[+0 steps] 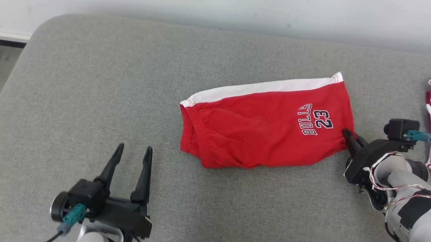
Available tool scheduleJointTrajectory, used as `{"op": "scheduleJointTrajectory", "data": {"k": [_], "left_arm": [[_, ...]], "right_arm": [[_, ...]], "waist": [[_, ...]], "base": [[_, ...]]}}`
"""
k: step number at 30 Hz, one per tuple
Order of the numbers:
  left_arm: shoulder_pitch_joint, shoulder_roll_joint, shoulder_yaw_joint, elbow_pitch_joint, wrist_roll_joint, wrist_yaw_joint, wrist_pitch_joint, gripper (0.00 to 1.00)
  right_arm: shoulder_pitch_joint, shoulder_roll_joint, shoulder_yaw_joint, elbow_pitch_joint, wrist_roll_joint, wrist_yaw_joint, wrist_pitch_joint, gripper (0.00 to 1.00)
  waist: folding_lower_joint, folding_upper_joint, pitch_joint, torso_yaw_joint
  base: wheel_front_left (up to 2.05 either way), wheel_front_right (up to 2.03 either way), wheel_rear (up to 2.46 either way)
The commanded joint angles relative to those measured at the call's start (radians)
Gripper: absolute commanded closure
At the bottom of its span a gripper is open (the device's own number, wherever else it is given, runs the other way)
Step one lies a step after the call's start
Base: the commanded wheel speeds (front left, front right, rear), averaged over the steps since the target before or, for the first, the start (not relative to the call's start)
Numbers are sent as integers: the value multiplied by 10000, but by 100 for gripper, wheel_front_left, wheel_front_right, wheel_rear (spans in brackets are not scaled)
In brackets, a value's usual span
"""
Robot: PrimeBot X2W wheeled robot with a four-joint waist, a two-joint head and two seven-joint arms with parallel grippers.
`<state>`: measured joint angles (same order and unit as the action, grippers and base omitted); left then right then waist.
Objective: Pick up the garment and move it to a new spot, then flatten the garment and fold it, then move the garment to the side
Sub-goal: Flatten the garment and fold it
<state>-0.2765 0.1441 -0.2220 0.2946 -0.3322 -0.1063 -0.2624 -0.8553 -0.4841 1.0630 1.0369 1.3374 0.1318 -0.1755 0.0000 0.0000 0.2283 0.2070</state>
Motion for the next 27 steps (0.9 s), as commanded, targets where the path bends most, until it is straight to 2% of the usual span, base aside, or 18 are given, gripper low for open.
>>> {"op": "scheduleJointTrajectory", "data": {"k": [1, 8, 13, 19, 22, 27], "left_arm": [[201, -90, 90, 78, 168, -67, -13, 0], [674, -244, 257, 458, 360, -211, -13, 0], [1236, -173, 290, 481, 363, -230, -13, 0], [1569, -69, 209, 329, 222, -241, -13, 0], [1646, -70, 260, 219, 173, -241, -13, 0], [1710, -168, 241, 181, 209, -233, -13, 0]], "right_arm": [[189, 74, 78, -7, 34, -20, -51, 100], [971, -223, -165, -901, 287, -20, -723, 100], [2538, -811, -654, -2295, 680, -20, -890, 100], [4175, -1464, -895, -3428, 830, -20, -907, 100], [4576, -1639, -1051, -3684, 828, -20, -909, 100], [4446, -1592, -1363, -3372, 213, -20, -892, 100]], "waist": [[0, 0, -136, -23], [0, 0, -1032, -93], [0, 0, -1718, -340], [0, 0, -1823, -701], [0, 0, -1810, -924], [0, 0, -1831, -1156]], "base": [[0, 0, 0], [0, 0, 0], [0, 0, 0], [0, 0, 0], [0, 0, 0], [0, 0, 0]]}}
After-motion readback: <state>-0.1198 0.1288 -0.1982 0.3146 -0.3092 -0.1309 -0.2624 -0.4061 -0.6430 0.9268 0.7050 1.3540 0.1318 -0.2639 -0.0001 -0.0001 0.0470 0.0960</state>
